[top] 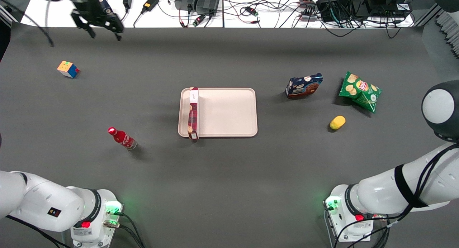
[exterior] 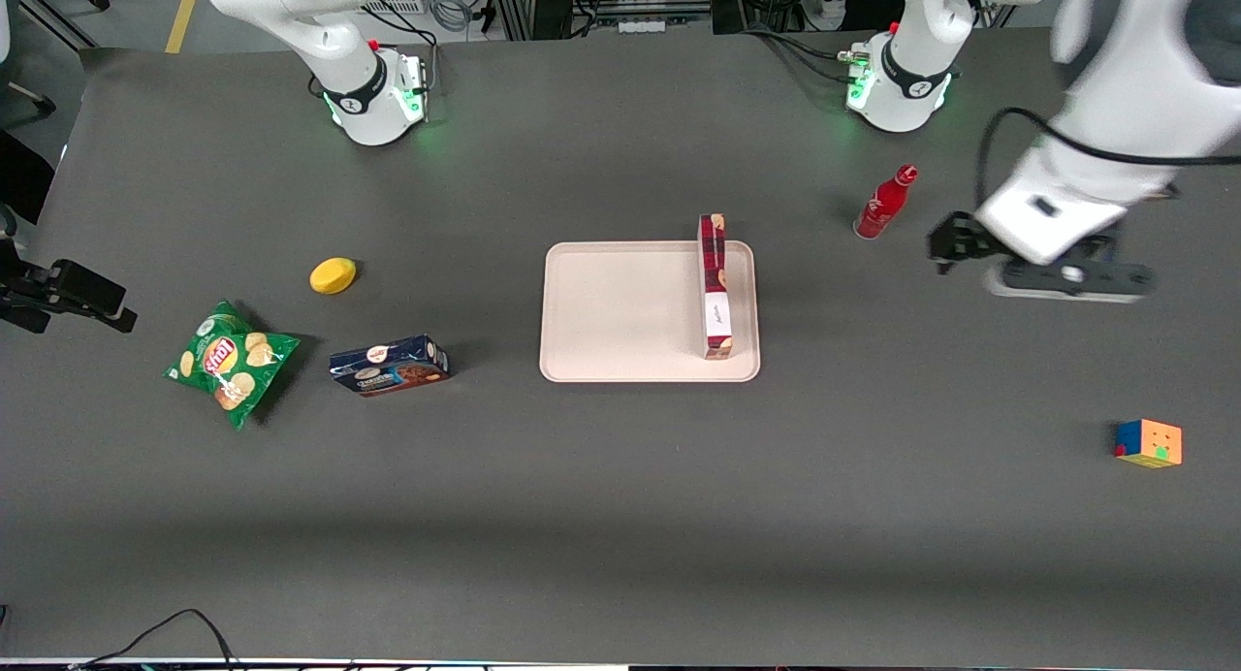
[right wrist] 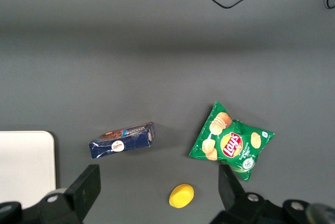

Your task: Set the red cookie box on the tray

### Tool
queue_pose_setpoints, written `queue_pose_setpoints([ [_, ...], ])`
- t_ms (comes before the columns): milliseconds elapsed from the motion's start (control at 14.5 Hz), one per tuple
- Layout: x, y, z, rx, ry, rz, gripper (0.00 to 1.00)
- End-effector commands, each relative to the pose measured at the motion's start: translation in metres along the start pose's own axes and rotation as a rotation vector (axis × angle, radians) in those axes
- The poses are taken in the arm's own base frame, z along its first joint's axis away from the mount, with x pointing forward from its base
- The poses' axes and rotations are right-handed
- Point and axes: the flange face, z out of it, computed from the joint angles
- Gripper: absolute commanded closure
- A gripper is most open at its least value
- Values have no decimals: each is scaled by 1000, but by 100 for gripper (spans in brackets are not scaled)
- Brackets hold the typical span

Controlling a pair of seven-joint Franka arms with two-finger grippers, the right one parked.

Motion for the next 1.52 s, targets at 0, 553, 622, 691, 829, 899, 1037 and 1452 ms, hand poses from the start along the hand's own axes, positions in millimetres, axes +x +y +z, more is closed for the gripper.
queue_pose_setpoints([
  [0,-8,-36,-10,-62,9,4,0],
  [553,-33,-71,-42,-47,15,-87,0],
  [622,-33,-75,-44,-36,20,-107,0],
  [691,-33,-85,-44,-38,18,-127,0],
  [829,-32,-103,-40,-4,15,-130,0],
  [899,-34,-130,-39,36,18,-155,0],
  [1037,-38,-163,-38,45,24,-121,0],
  [1452,-34,-149,-38,66,18,-86,0],
])
